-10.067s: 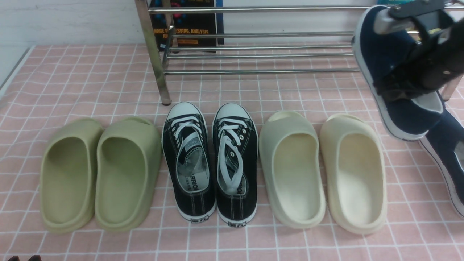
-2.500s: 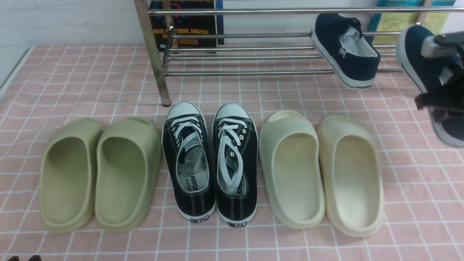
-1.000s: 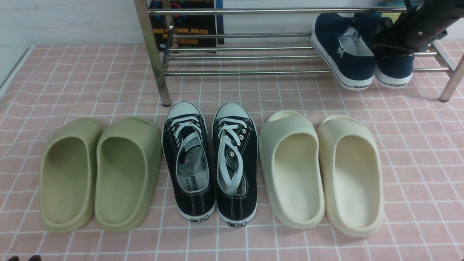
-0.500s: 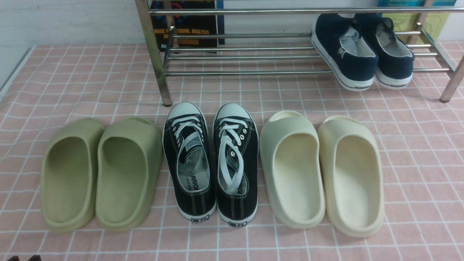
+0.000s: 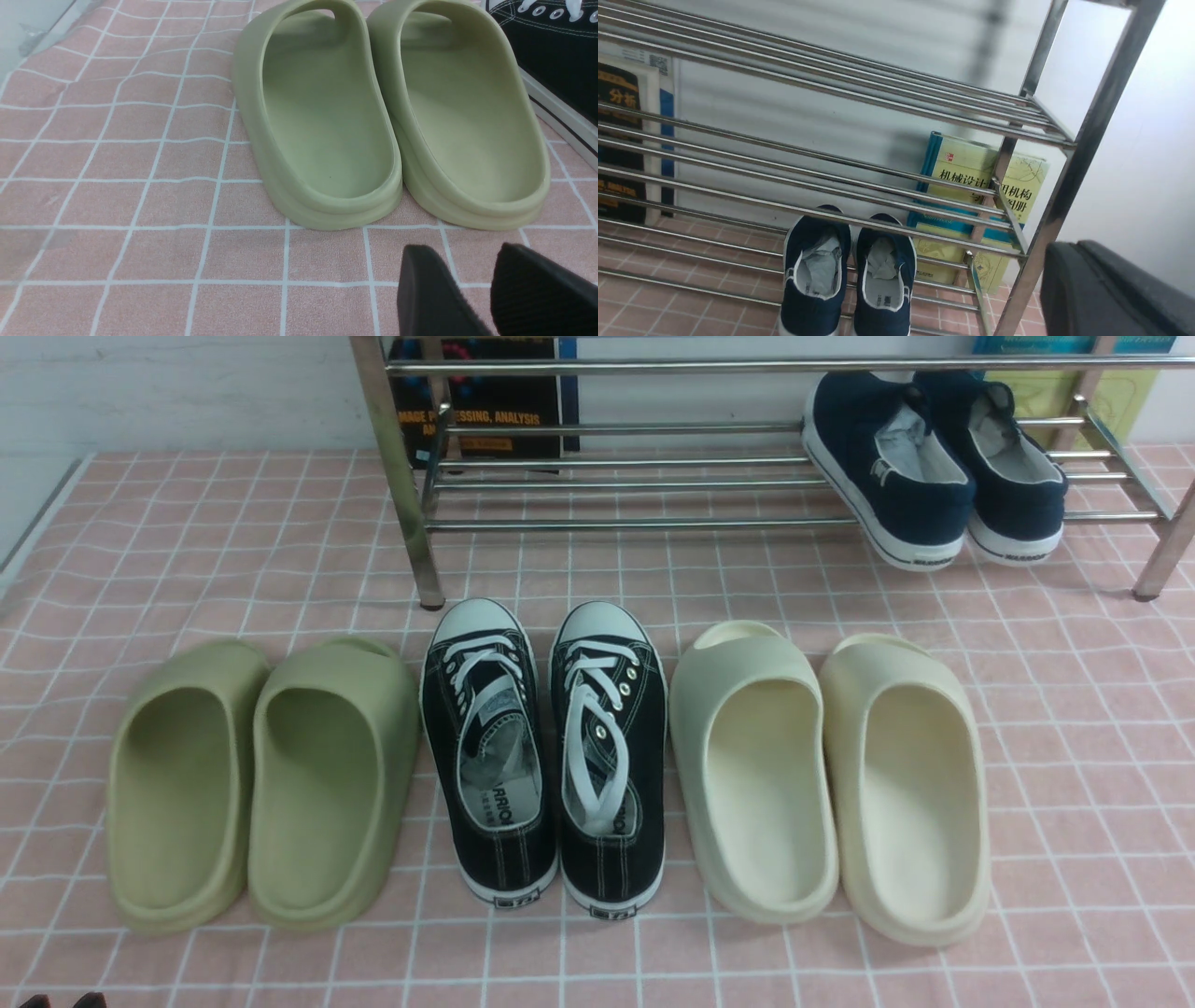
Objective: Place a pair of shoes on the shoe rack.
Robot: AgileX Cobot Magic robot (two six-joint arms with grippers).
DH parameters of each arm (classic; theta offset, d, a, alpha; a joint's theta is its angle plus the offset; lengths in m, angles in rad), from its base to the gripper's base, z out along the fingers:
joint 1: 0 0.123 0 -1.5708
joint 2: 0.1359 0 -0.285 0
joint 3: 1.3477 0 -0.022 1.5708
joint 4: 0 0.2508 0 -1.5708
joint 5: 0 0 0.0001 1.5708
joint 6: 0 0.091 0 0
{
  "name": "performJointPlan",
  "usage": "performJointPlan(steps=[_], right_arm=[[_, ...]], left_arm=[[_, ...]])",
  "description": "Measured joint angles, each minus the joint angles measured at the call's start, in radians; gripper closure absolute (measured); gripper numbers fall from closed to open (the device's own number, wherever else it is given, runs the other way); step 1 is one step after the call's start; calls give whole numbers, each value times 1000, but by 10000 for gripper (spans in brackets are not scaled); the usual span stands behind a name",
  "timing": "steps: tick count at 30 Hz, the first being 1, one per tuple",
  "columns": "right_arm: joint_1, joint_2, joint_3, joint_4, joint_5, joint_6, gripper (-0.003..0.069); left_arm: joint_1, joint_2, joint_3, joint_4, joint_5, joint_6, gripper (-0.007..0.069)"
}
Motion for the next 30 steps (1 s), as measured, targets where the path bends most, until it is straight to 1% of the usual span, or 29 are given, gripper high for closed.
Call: performJointPlan(steps=[3, 6, 8, 10, 14, 17, 23, 29, 30], right_arm=[[0, -154, 232, 1, -109, 19, 669], [0, -320, 464, 16, -191, 85, 667], [0, -360, 517, 19, -215, 105, 667], [0, -441, 617, 20, -280, 136, 667], [0, -513, 709, 16, -347, 142, 667], [0, -539, 745, 13, -342, 154, 663], [0, -547, 746, 12, -212, 162, 659], [0, -547, 746, 12, -141, 162, 655], [0, -547, 746, 12, -106, 162, 654]], left_arm=[[0, 0, 0, 0, 0, 0, 384], [0, 0, 0, 0, 0, 0, 384], [0, 0, 0, 0, 0, 0, 384], [0, 0, 0, 0, 0, 0, 384], [0, 0, 0, 0, 0, 0, 384], [0, 0, 0, 0, 0, 0, 384], [0, 0, 0, 0, 0, 0, 384], [0, 0, 0, 0, 0, 0, 384], [0, 0, 0, 0, 0, 0, 384]])
